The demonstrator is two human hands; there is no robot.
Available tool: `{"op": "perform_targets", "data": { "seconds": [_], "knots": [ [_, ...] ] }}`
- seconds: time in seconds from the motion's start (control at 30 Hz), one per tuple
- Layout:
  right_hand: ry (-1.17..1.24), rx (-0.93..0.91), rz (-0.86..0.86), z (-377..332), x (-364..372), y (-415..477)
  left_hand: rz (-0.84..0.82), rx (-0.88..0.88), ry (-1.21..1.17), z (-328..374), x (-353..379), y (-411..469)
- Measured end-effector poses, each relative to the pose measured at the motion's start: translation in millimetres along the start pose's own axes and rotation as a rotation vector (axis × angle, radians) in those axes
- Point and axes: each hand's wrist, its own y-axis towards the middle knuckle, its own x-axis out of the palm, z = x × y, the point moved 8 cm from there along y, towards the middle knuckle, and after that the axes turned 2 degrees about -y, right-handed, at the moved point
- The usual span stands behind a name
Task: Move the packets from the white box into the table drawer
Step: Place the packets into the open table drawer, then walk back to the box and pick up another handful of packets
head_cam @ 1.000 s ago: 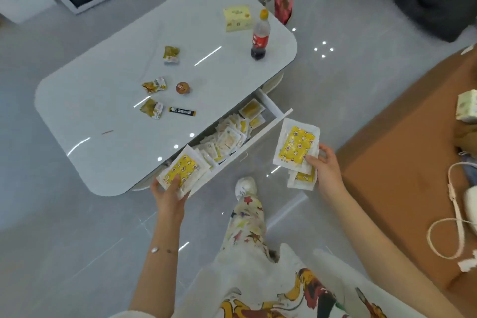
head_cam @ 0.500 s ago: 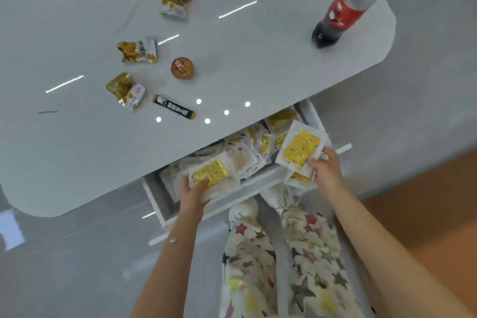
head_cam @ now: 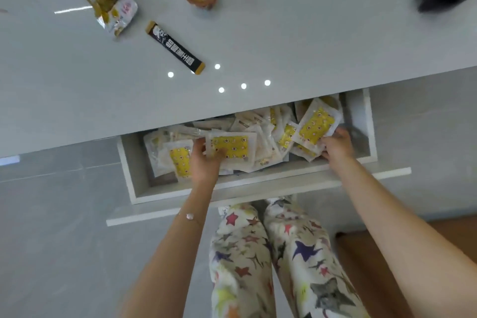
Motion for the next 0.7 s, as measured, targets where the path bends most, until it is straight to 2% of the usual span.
{"op": "perform_targets", "data": {
  "seconds": [0.13, 0.23, 0.47, 0.6, 0.7],
  "knots": [
    [-0.244, -0.166, 0.039, -46.8, -22.0, -61.5, 0.037, 0.119, 0.121, 45.1, -27.5, -49.1],
    [-0.424, -0.37, -0.081, -96.6, -21.6, -140.2, 0.013, 0.176, 0.201, 86.7, -64.6, -95.7],
    [-0.921, -0.999, -0.2, -227.0, -16.1, -375.8, 0.167, 0.4, 0.673, 216.4, -208.1, -208.1],
    [-1.116, -1.262, -0.221, -277.9, -13.9, -494.0, 0.29, 0.394, 0.724, 263.7, -298.3, -280.6],
    [-1.168, -1.375, -0.305, -295.8, -1.9, -561.6, 0.369, 0.345, 0.768, 275.1, -351.7, -327.4]
  ]
}}
